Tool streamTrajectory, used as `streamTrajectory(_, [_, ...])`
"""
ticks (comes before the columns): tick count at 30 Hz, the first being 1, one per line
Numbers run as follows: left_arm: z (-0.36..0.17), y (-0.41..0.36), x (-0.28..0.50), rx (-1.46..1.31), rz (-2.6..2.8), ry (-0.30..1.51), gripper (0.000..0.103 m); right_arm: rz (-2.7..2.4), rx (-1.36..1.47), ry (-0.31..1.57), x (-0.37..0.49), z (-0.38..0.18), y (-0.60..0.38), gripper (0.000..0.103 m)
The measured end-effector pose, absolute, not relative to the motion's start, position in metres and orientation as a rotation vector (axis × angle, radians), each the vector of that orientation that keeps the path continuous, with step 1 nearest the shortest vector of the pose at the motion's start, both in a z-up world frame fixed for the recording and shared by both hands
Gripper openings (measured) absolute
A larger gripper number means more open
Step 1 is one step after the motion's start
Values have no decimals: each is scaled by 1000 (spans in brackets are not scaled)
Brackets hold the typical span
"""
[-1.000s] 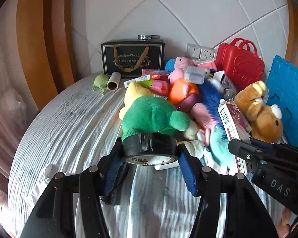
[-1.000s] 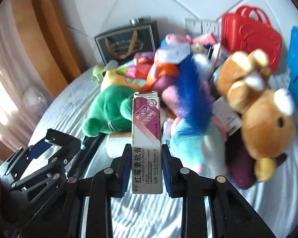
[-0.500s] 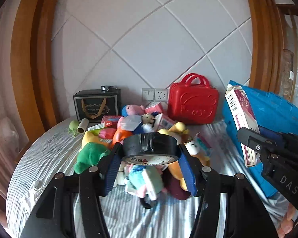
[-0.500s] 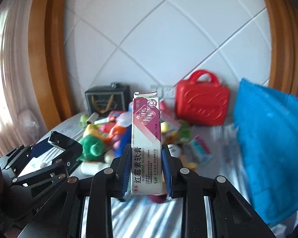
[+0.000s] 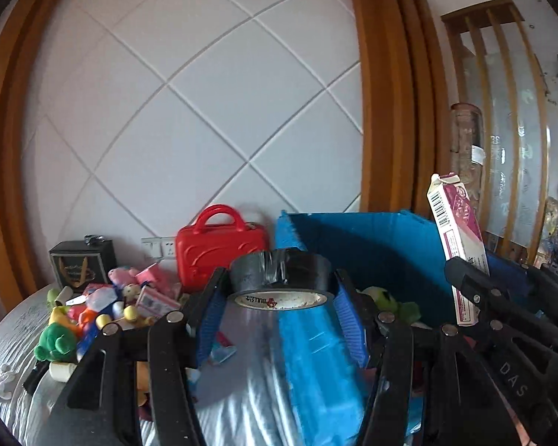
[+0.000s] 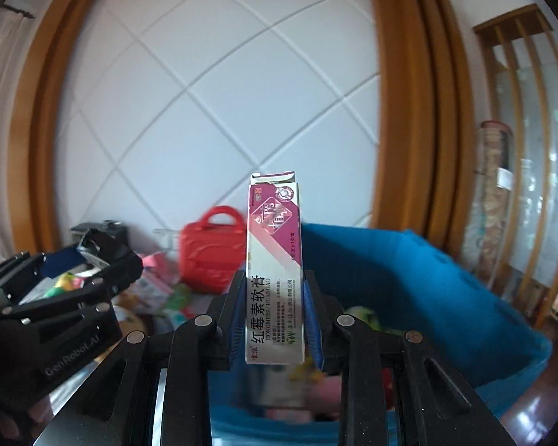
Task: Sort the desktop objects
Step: 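Carry the tape roll and ointment box toward the blue crate with both grippers, then open both grippers to drop the tape roll and ointment box into the crate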
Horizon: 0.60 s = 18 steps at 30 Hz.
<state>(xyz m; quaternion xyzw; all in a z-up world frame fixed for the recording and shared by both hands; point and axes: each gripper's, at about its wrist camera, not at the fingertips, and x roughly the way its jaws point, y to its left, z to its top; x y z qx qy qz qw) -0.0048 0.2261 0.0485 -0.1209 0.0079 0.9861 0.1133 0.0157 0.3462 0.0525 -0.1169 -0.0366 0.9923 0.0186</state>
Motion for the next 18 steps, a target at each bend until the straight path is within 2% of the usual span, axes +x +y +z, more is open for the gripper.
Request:
streamTrajectory(9, [59,365,-27,-444,2793,115,55,2909,-432,-67,-7,47,464,28])
streamTrajectory(18, [29,410,-52,-648,2740,167,55,2829,-565,-72,-15,21,512,28])
